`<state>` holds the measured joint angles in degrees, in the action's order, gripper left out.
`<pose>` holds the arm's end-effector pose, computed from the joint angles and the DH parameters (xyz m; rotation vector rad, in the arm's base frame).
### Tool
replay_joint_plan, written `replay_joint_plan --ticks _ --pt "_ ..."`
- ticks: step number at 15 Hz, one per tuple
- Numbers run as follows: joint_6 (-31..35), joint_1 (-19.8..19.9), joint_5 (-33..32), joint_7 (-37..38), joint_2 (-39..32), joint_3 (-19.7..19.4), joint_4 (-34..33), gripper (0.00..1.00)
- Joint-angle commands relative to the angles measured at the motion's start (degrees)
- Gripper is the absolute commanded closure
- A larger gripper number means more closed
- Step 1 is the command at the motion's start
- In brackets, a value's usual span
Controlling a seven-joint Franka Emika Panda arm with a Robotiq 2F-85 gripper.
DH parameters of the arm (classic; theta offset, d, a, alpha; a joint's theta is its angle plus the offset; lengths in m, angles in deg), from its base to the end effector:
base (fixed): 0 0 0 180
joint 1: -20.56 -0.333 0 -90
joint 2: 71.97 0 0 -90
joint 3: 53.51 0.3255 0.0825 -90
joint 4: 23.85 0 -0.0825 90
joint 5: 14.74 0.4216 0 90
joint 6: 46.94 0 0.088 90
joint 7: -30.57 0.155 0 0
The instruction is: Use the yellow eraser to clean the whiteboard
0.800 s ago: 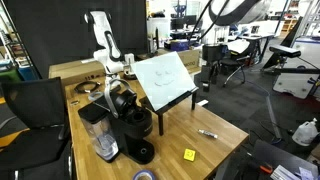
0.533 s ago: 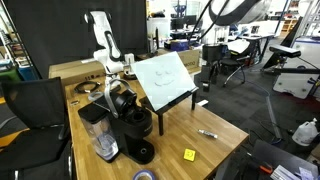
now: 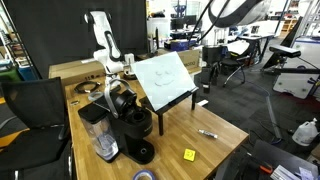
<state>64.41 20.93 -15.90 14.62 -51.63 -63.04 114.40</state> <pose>0.4387 -0.0768 0.3762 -3.0668 -0.1961 0.1651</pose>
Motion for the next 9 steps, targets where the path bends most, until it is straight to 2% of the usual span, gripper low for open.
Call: replay_joint_plan --ticks 1,4,9 --pt "2.5 0.6 0.3 -1.8 -2.6 0.7 1.8 0.0" --pt "6.3 0.7 0.0 -3.1 -6.0 0.8 4.4 0.0" --pt "17.2 0.7 -1.7 -7.4 -13.5 1.5 8.2 0.0"
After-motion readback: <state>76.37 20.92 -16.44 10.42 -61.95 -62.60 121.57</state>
